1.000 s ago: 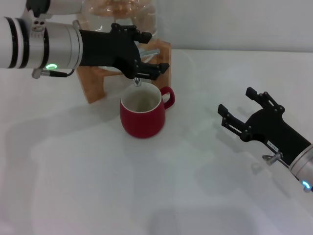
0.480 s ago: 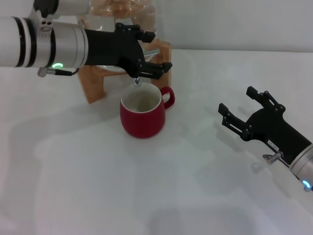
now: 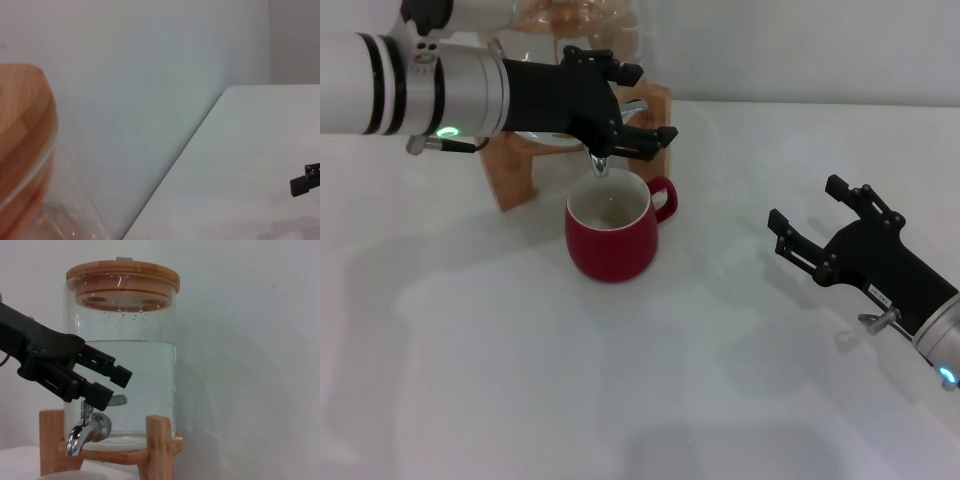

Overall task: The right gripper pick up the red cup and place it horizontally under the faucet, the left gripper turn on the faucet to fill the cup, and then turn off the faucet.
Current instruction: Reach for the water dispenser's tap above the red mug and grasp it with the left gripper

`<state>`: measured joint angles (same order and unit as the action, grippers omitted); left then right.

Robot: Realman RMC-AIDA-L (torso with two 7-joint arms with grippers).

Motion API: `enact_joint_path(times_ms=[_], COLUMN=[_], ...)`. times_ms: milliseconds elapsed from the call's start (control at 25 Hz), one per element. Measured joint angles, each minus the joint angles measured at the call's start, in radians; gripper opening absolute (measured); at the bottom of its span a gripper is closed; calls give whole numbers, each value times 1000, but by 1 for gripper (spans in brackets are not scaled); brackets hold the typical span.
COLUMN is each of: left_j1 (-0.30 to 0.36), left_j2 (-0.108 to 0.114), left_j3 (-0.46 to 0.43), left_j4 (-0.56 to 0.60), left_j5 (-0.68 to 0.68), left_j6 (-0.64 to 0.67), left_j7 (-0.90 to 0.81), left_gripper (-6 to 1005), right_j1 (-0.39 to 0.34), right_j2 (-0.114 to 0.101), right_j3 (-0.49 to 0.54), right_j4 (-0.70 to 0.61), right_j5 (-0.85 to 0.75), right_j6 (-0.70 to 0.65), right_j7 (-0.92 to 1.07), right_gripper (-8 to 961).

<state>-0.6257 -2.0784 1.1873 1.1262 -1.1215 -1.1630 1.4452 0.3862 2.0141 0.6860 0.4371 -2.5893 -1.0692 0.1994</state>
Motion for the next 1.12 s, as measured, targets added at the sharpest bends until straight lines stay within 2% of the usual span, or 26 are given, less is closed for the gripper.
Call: enact_joint_path(times_ms=[1120], left_j1=[-18], left_j2=[-2], left_j3=[2], left_j4=[-57], left_j5=[0], left_j6=[7], left_j7=[31], left_gripper=[856], right_j1=[0], right_j2=[0], right_j3=[0], right_j4=[-2], right_j5=[0], right_j6=[0], right_j7=[0], right_gripper=[869])
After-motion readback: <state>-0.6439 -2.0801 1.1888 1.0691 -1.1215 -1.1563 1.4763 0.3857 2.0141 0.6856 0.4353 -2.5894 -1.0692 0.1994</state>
